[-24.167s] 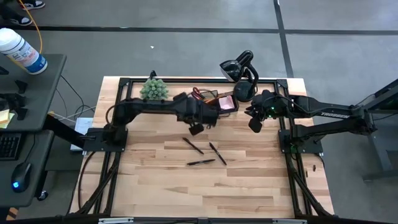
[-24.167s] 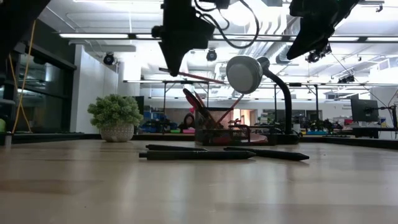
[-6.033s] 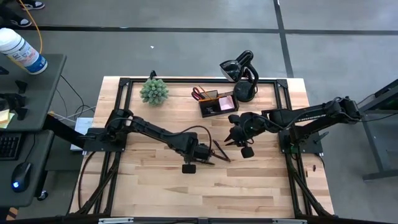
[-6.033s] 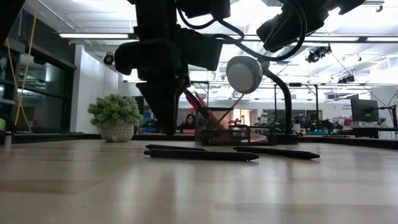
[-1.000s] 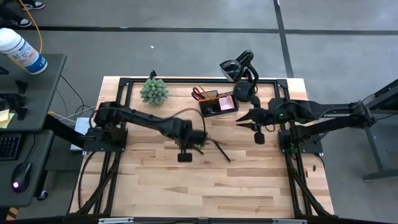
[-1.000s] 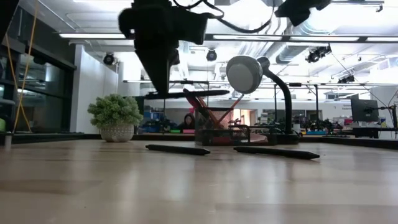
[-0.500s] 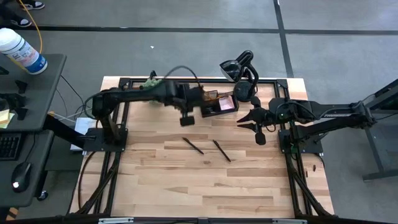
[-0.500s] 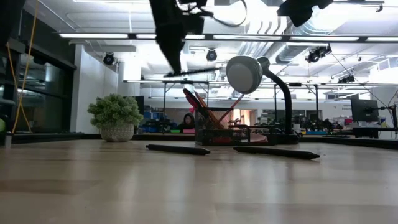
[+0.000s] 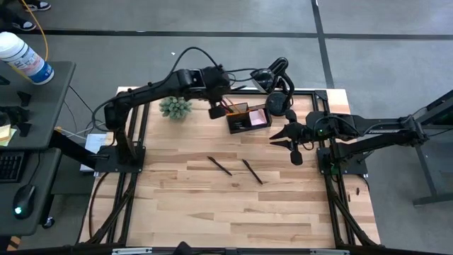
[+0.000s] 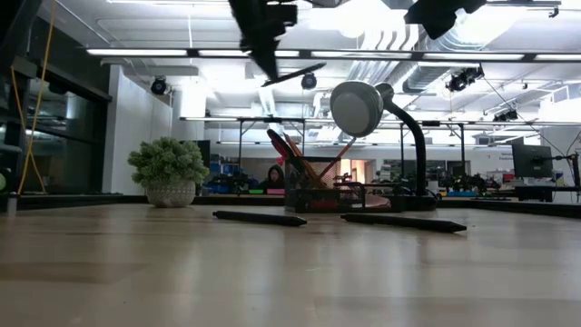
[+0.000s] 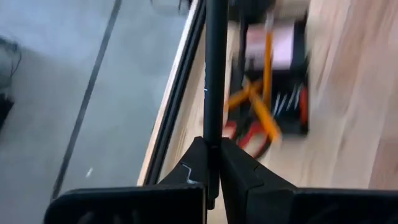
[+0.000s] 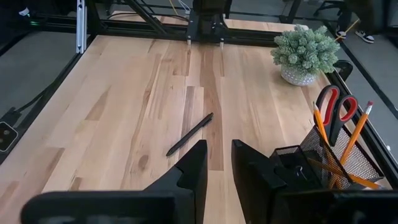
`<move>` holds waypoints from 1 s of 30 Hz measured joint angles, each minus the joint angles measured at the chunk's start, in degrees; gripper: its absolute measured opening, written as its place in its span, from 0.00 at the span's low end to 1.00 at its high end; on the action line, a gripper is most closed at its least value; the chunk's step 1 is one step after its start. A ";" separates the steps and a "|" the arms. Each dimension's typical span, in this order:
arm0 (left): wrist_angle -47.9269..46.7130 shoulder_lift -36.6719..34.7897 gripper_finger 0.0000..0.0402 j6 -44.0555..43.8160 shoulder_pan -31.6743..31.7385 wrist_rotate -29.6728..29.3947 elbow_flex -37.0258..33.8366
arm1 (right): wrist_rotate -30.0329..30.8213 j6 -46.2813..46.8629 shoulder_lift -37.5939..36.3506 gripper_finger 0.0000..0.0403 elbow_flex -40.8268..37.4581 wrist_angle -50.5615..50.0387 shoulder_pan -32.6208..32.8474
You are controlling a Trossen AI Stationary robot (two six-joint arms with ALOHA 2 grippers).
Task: Pick and place office supplies into organizer
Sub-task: Put the bottom black pen into the black desk organizer
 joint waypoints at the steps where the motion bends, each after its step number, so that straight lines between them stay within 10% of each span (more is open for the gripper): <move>1: 2.62 0.05 0.00 -0.09 -0.02 0.76 -0.40 | 0.15 0.00 0.00 0.17 0.01 0.00 0.00; 17: 49.59 0.09 0.00 -11.12 -0.97 6.69 -23.08 | 1.43 1.78 0.00 0.17 -0.01 -4.85 0.00; 30: 81.74 -0.11 0.00 -16.47 -2.68 0.18 -41.96 | 1.30 3.57 0.00 0.17 -0.01 -5.99 0.00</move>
